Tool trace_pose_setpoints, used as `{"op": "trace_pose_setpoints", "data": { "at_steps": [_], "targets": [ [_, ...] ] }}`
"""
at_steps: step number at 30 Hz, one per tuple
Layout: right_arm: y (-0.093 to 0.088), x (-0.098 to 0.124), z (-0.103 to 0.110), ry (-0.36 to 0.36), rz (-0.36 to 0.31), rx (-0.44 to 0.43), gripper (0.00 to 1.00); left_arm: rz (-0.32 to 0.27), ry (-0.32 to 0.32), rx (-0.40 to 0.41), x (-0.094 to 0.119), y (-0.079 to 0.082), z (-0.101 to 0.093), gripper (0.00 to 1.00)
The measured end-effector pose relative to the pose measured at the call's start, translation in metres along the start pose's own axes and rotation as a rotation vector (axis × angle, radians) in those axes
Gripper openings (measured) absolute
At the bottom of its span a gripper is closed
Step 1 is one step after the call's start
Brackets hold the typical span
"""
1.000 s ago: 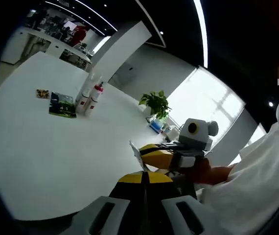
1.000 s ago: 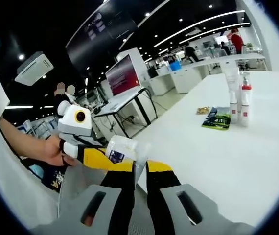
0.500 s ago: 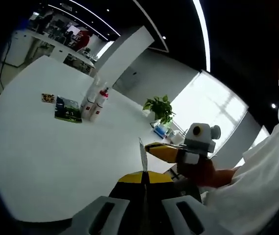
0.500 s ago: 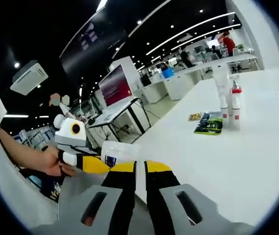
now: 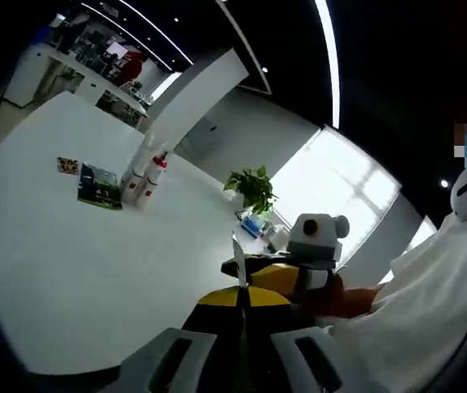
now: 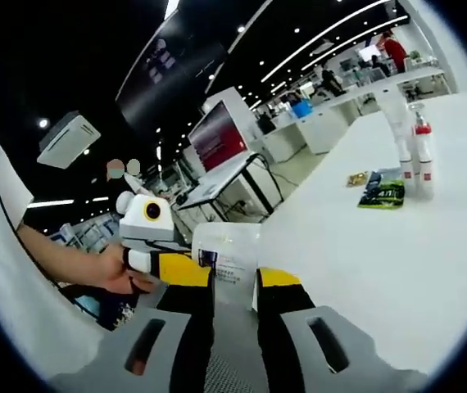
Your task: Arrange the skincare products in the storage area until every visible bottle or jar stands upright without overlapping.
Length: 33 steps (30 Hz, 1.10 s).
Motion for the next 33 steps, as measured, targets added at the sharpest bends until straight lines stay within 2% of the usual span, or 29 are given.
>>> {"op": "trace_pose_setpoints", "data": {
  "at_steps": [1, 16, 26, 33],
  "targets": [
    [0.001, 0.001, -0.001, 0.0, -0.009, 0.024, 0.15, -0.002, -0.001, 0.006, -0.001, 0.0, 0.0, 0.01],
    [0.0, 0.003, -0.003, -0.027, 0.0, 0.048, 0.04, -0.001, 0.04, 0.042, 0.002, 0.002, 0.012, 0.02],
    [0.002, 0.005, -0.002, -0.021, -0.01, 0.036, 0.0, 0.009, 0.019, 0.09, -0.001, 0.0, 0.009, 0.03],
    [0.01, 0.01, 0.002, 0.003, -0.058, 0.025, 0.0, 0.036, 0.001, 0.119, -0.004, -0.004, 0.005, 0.04]
  ]
}}
Point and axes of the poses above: the point that each gripper's makers call its tool centre point, and the gripper's own axes: x roughly backward along the fingers, z roughly to its left, y roughly out of its top, the point moved 4 cm from there along x, roughly backward along the fingers, and after that the axes turned 9 degrees about x, right-handed, at the moved point
